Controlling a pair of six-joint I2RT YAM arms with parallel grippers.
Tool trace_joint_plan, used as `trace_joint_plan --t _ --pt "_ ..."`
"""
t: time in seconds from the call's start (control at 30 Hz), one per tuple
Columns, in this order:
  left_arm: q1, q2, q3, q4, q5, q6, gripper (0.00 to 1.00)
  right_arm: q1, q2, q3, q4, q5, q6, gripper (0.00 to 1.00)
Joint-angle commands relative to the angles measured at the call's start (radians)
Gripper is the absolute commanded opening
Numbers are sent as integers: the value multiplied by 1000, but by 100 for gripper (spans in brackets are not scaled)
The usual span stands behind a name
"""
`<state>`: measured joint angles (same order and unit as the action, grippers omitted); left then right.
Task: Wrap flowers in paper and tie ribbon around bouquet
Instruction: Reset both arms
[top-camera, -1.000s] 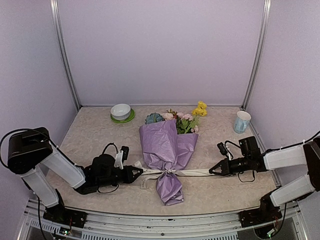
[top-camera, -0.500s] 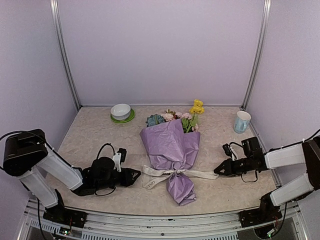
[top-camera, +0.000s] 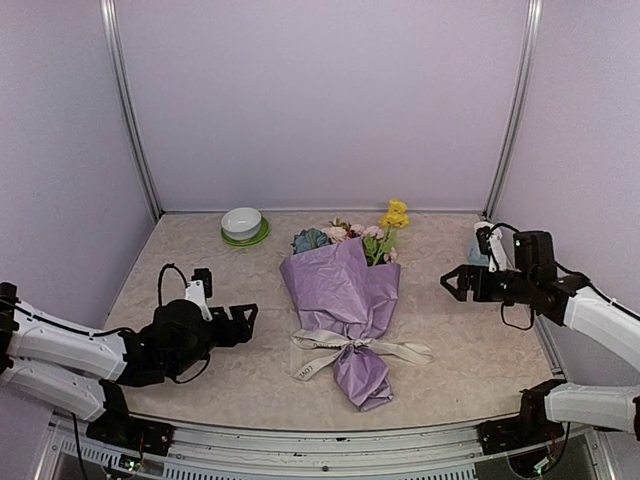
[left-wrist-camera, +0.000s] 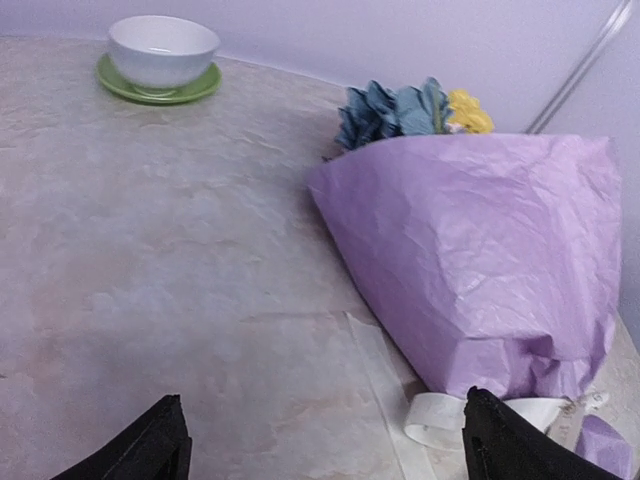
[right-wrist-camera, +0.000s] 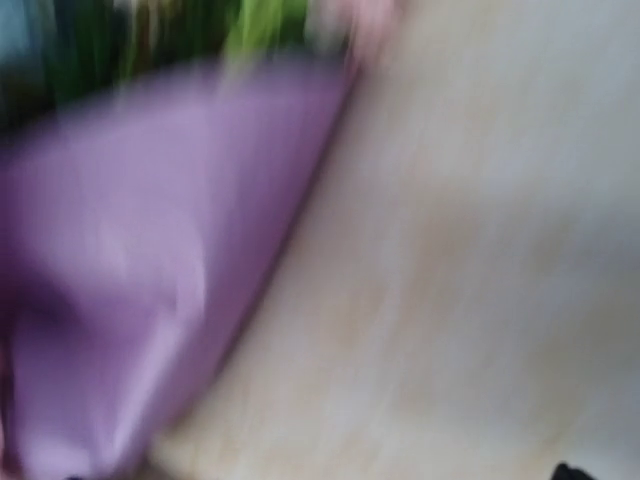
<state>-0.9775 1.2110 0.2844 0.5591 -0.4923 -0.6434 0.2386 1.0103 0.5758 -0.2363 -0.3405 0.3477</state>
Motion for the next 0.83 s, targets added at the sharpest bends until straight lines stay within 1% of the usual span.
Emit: trace_joint_plan --t 0.0,0.03,0.13,0.23,0.27,0.33,0.4,0.47,0.5,0.67,0.8 --pt "88 -25 62 -247 -189 -12 96 -11 -129 7 81 243 -53 100" --pt "116 -20 79 -279 -194 -17 98 -11 -150 -15 147 258 -70 100" --pt "171 -10 116 -328 -248 -5 99 -11 -176 -101 323 366 -119 100" --pt "197 -20 145 -370 -400 32 99 -11 -169 -179 501 492 -148 100" --pt "207 -26 152 -386 -473 49 99 -11 -163 -204 545 514 -152 100" --pt "227 -45 163 -390 -557 100 99 -11 -144 -244 633 557 -139 100" --pt "264 -70 169 -386 -553 114 99 -10 -116 -253 652 633 -65 100" --pt "299 -100 158 -360 -534 140 99 -11 -83 -246 641 683 -52 100" --pt "313 -117 155 -356 -536 148 99 -12 -70 -241 633 691 -56 100" --pt "378 -181 100 -260 -598 313 99 -11 -30 -237 633 708 -60 100" --pt "477 -238 53 -223 -495 334 99 -12 -27 -257 673 684 -65 100"
